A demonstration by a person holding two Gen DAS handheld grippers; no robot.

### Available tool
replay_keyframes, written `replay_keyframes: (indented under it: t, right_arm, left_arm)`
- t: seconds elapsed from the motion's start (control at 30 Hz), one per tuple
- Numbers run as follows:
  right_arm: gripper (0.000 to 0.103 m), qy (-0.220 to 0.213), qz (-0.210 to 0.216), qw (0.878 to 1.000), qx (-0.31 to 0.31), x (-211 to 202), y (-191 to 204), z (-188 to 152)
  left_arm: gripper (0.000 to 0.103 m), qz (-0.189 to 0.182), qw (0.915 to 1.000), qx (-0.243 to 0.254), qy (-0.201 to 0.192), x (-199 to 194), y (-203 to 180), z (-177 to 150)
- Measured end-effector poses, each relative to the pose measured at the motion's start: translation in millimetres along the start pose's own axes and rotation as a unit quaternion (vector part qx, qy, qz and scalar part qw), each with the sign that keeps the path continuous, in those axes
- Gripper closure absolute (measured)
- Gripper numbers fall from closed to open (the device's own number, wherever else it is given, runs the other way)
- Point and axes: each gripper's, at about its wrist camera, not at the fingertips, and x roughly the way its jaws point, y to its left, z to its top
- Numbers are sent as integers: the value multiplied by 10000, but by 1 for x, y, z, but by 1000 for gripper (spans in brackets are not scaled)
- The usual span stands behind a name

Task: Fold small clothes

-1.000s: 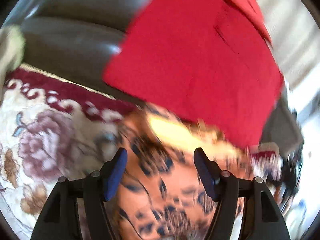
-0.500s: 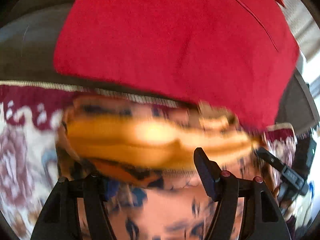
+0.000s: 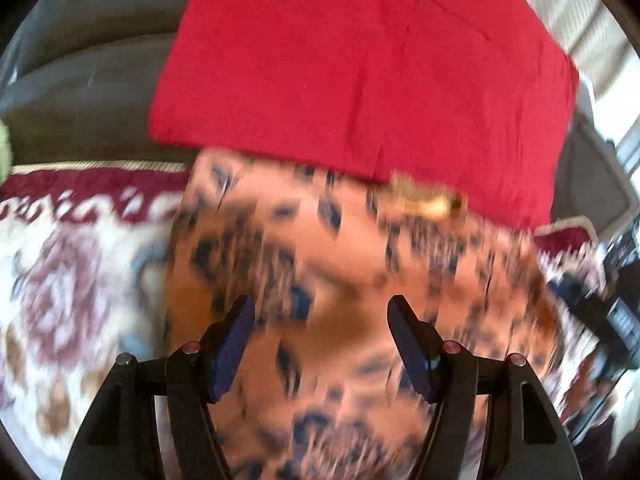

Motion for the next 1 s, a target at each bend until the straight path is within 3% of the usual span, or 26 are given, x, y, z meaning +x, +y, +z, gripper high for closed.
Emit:
replay_keyframes:
  t: [0.13, 0.23, 0.33, 0.4, 0.47, 0.53, 0.63, 0.7, 0.8, 1.0]
  right_arm:
    - [42, 281, -50, 9996, 1, -12, 3, -34]
    - [44, 902, -428, 9950, 35, 2, -10, -59]
    - [49, 808, -528, 9953, 76, -8, -14, -66]
    - [48, 631, -300, 9972, 252, -25, -13, -67]
    - [48, 411, -209, 9987, 206, -41, -11, -72]
    - [48, 314, -264, 9990, 151, -49, -7, -77]
    - [48, 534, -626, 9966, 93, -38, -8, -84]
    - [48, 780, -831, 9935, 59, -15, -9, -90]
    - [48, 634, -846, 9944, 26, -20, -3, -90]
    - [48, 109, -513, 9986, -85, -38, 15, -87]
  left_arm:
    - [33, 623, 9978, 144, 151, 7, 12, -41]
    - [33, 993, 9941, 430, 125, 3, 6, -49]
    - [33, 849, 9958, 353, 6, -20, 0, -51]
    - [33, 879, 9950, 436, -167, -36, -6, -56]
    - [31, 1166, 9914, 525, -282, -47, -11, -64]
    - [14, 1512, 9871, 468, -255, -41, -13, -71]
    - [13, 2028, 9786, 338, 31, -16, 0, -78]
    - [13, 2101, 9771, 240, 234, -6, 6, -81]
    - [13, 2075, 9773, 416, -106, -20, -7, -86]
    - [13, 2157, 9677, 932, -916, -64, -51, -95]
